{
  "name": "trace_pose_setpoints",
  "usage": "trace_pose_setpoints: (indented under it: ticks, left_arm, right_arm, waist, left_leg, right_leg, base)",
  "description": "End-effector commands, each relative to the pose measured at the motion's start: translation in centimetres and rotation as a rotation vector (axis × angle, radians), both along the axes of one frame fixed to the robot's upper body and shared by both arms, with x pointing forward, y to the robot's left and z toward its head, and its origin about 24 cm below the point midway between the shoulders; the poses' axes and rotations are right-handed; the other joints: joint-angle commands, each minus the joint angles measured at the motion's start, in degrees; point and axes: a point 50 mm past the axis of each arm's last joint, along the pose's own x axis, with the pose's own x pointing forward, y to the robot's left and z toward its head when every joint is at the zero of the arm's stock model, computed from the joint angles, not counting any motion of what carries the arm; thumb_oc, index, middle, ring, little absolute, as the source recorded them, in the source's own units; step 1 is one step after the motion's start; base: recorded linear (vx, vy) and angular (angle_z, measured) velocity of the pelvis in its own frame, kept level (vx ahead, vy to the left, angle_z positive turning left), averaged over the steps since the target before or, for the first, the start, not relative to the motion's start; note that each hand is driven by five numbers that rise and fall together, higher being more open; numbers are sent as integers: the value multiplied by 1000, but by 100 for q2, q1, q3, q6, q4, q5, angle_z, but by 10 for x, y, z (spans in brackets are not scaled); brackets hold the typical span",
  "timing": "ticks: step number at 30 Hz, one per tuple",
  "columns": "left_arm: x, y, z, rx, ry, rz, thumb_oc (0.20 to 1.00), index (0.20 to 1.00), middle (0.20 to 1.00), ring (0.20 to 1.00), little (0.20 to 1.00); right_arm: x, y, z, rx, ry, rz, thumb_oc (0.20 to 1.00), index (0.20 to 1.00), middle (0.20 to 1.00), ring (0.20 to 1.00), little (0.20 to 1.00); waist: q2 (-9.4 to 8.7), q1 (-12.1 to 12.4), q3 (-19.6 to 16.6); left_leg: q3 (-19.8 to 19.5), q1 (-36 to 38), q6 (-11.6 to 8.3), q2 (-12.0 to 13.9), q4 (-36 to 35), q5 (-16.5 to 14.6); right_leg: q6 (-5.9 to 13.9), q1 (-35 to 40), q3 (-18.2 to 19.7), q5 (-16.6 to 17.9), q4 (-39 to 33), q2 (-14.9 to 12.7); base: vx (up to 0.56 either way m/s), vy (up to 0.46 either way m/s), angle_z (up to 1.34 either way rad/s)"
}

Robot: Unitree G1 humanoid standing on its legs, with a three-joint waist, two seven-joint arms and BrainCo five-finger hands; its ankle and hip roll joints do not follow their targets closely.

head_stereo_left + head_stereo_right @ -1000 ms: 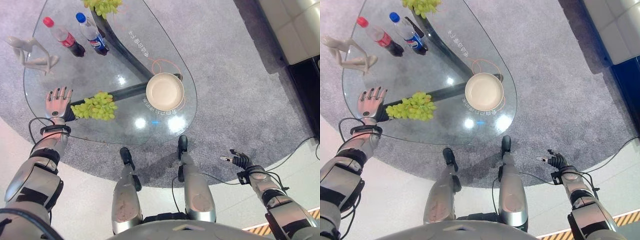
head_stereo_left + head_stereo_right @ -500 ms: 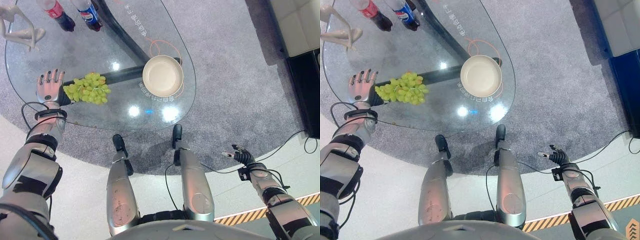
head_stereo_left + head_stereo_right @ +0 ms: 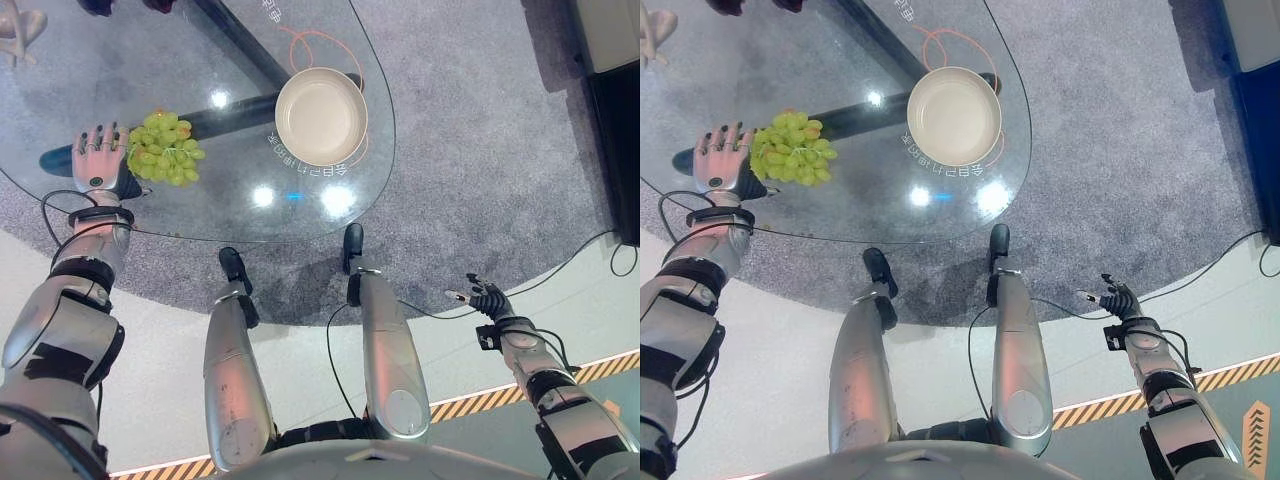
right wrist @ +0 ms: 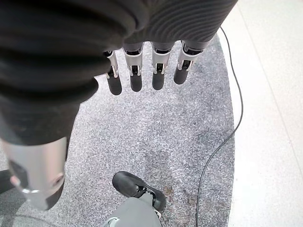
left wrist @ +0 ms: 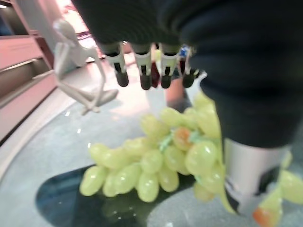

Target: Pick up fruits into the plate

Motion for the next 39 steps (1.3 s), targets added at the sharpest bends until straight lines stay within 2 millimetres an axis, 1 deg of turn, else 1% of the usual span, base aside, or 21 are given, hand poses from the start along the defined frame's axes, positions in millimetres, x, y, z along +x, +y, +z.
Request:
trace_pose_setpoints:
  ticks: [1, 6, 10, 13, 17, 19, 25, 30, 33, 34, 35, 39]
  left_arm:
    - [-13, 26, 20, 74, -88, 96, 1000, 1000, 1000, 1000, 1000]
    - [-11, 24, 22, 101, -92, 92, 1000, 1000, 1000, 1000, 1000]
    - [-10, 27, 22, 102, -59, 129, 1000, 1000, 1000, 1000, 1000]
    - [-12, 32, 25, 109, -51, 184, 1000, 1000, 1000, 1000, 1000]
    - [-17, 41, 34, 100, -100, 269, 1000, 1000, 1000, 1000, 1000]
    - [-17, 44, 37, 88, -111, 280, 1000, 1000, 1000, 1000, 1000]
    - [-15, 42, 40, 71, -110, 263, 1000, 1000, 1000, 1000, 1000]
    - [-2, 33, 38, -12, 29, 222, 1000, 1000, 1000, 1000, 1000]
    - [1, 30, 34, -55, 104, 243, 1000, 1000, 1000, 1000, 1000]
    - [1, 30, 31, -53, 117, 245, 1000, 1000, 1000, 1000, 1000]
    - [0, 31, 29, -51, 129, 244, 1000, 1000, 1000, 1000, 1000]
    - [0, 31, 30, -69, 126, 241, 1000, 1000, 1000, 1000, 1000]
  right_arm:
    - [-15, -19, 4, -29, -14, -47, 1000, 1000, 1000, 1000, 1000]
    - [-19, -16, 1, -13, -20, -40, 1000, 1000, 1000, 1000, 1000]
    - [-19, -17, 0, -10, -31, -46, 1000, 1000, 1000, 1000, 1000]
    - [-21, -17, 1, -9, -42, -46, 1000, 1000, 1000, 1000, 1000]
    - [-23, -11, -2, 5, -47, -41, 1000, 1000, 1000, 1000, 1000]
    - [-23, -10, -2, 9, -51, -38, 1000, 1000, 1000, 1000, 1000]
    - [-25, -6, -4, 27, -57, -38, 1000, 1000, 1000, 1000, 1000]
    - [-26, -4, -5, 37, -58, -35, 1000, 1000, 1000, 1000, 1000]
    - [-24, -1, -3, 37, -61, -34, 1000, 1000, 1000, 1000, 1000]
    - [-26, -1, -5, 36, -54, -33, 1000, 1000, 1000, 1000, 1000]
    - [-23, 2, -3, 34, -60, -27, 1000, 1000, 1000, 1000, 1000]
    - [-20, 2, 0, 28, -74, -27, 1000, 1000, 1000, 1000, 1000]
  waist:
    - [-119, -48, -103]
    - [-158, -87, -103]
    - [-172, -125, -103]
    - [-190, -161, -103]
    - [-238, -178, -103]
    - [-257, -182, -103]
    - [-298, -193, -103]
    - [-266, -240, -103]
    - [-249, -271, -103]
    - [-226, -243, -103]
    - [-225, -249, -103]
    - [-202, -264, -103]
  left_leg:
    - [67, -453, 200, -464, 672, -582]
    - [50, -575, 195, -436, 815, -659]
    - [48, -641, 194, -440, 840, -658]
    - [46, -689, 197, -479, 802, -631]
    - [46, -772, 199, -527, 716, -582]
    - [50, -796, 195, -528, 698, -565]
    - [34, -875, 187, -526, 681, -546]
    - [63, -990, 190, -525, 651, -499]
    - [89, -1010, 229, -546, 631, -500]
    - [42, -916, 184, -512, 711, -710]
    - [50, -934, 193, -504, 709, -707]
    - [60, -978, 192, -484, 744, -714]
  right_leg:
    - [-169, 46, -155, -131, -29, 431]
    - [-156, -58, -161, -127, 27, 405]
    - [-151, -116, -150, -75, -12, 396]
    - [-148, -168, -132, -21, -81, 405]
    - [-135, -241, -150, 60, -214, 412]
    - [-135, -258, -159, 81, -246, 415]
    - [-131, -326, -200, 98, -252, 413]
    - [-122, -459, -226, 125, -257, 360]
    - [-102, -516, -213, 158, -266, 349]
    - [-57, -428, -202, -18, -185, 384]
    - [-50, -455, -205, -3, -182, 393]
    - [-41, -513, -207, -20, -119, 387]
  base:
    - [0, 0, 0]
    - [0, 0, 0]
    - [0, 0, 0]
    - [31, 23, -1]
    - [8, 3, -1]
    - [0, 0, 0]
    - [2, -14, 1]
    - [7, 3, 2]
    - [27, 1, 0]
    - [80, -5, 1]
    - [78, -3, 1]
    - [0, 0, 0]
